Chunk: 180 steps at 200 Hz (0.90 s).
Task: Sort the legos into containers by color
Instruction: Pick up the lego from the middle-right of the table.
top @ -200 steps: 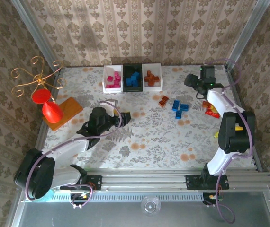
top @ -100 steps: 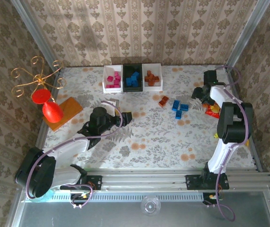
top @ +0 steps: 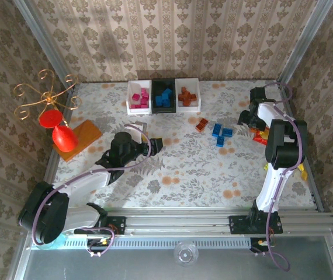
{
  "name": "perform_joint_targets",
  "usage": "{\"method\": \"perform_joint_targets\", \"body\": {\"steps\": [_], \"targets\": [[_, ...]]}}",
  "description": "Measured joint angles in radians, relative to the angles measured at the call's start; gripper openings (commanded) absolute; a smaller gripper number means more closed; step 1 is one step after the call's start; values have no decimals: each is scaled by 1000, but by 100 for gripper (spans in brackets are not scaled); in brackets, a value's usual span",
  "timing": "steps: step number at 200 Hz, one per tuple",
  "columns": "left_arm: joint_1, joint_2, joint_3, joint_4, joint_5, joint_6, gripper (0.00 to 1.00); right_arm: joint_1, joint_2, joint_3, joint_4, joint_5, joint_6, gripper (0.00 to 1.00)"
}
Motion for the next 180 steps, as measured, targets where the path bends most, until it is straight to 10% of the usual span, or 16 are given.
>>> {"method": "perform_joint_targets", "body": {"steps": [180], "targets": [[7,14,0,8,1,0,82,-2,74,50,-40,-42,-40,43]]}}
